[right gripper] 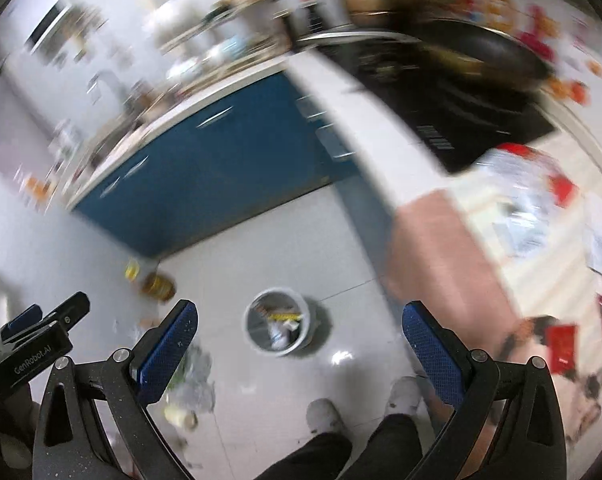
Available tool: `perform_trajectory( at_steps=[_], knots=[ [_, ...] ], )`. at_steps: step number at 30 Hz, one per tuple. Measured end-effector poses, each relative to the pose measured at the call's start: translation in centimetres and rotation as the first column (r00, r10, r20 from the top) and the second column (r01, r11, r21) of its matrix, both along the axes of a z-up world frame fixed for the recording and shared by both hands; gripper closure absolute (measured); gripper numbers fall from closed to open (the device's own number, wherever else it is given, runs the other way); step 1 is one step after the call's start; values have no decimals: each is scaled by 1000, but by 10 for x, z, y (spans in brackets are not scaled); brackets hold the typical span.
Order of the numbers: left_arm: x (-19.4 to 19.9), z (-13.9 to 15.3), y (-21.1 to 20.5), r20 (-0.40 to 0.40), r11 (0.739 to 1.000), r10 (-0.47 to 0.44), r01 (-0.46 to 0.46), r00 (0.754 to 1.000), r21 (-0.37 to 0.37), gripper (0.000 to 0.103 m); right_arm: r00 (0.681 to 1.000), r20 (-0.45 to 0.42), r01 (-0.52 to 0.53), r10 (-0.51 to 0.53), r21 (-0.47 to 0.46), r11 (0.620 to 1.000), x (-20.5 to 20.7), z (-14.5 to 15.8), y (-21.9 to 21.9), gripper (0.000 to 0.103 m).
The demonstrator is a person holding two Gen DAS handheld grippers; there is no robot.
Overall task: Collect trash
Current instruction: 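Raise both tools from the bin back toward the counter, then grasp the red sachet with the left tool while the right tool grasps the red wrapper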
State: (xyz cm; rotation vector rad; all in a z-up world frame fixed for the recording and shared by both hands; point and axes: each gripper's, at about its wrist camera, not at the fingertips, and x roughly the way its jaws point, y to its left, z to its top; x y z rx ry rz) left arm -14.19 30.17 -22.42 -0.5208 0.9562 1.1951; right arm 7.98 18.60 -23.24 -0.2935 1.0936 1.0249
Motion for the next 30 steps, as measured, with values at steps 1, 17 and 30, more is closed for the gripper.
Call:
perform_trajectory(
  at_steps=[1,17,30],
  knots=[
    [26,1,-4,8,999,-48,48,999,-8,0,999,-4,41,-41,-1,999,15,1,-12,0],
    [388,-136,-149,-133,776,-591,515,796,-364,0,775,-115,564,-622,-317,762,324,-146,-260,19],
    [416,-172,-216,8,582,-640,491,768,-648,5,771,-93,590,-629,-268,762,325,-155,-315,85]
  ],
)
